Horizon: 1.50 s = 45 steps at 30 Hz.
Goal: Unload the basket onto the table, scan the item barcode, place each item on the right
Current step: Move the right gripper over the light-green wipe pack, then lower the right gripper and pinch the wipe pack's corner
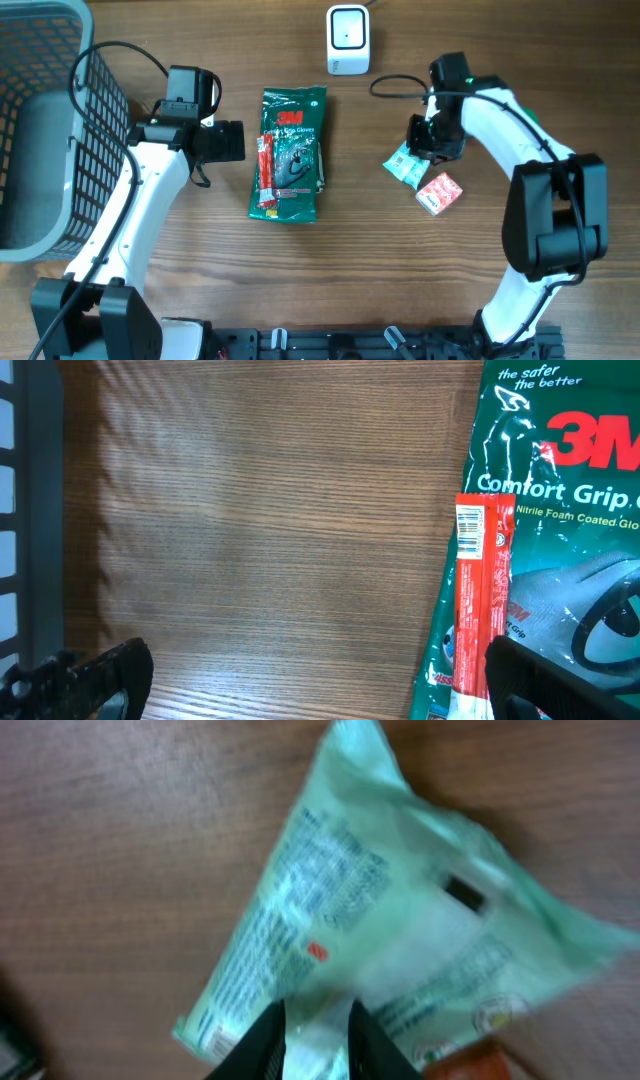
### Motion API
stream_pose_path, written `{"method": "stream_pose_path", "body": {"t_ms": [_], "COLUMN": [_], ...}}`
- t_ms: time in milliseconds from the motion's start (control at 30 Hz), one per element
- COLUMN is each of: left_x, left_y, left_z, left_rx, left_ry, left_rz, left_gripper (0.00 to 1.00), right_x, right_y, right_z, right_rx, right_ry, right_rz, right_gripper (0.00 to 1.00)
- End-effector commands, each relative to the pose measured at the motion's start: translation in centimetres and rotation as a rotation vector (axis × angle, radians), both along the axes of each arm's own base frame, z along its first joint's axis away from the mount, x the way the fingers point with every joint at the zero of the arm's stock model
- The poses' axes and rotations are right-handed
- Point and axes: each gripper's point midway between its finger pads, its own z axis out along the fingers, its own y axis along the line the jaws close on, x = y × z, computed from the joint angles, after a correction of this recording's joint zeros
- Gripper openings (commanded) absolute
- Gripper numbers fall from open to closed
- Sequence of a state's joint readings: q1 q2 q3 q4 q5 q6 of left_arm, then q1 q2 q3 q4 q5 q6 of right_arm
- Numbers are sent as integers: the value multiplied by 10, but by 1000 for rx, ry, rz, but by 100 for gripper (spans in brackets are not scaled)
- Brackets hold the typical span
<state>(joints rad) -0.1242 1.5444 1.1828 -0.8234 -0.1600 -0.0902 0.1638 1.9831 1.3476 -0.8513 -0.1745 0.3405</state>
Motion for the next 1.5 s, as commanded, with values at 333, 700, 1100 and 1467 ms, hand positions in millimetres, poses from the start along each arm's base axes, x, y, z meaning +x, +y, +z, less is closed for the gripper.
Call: {"method": "stream_pose_path", "body": {"t_ms": [333,700,1100,1467], "left_x": [-1,-1,-1,-1], "left_y": [3,3,3,3], "left_z": [0,0,0,0], "left_rx": [8,9,8,8], "left_ry": [1,1,1,1], "left_rz": [0,0,0,0], "left_gripper": [100,100,100,100], "right_x": [30,-5,-31,13], "right_y": [27,25,19,53], "right_z": [42,61,-13,77], "right_rx": [130,99,-14,156], "right_ry": [-104,10,-7,-154], "right_rz": [48,66,120,159], "right_gripper": [43,6,6,20]}}
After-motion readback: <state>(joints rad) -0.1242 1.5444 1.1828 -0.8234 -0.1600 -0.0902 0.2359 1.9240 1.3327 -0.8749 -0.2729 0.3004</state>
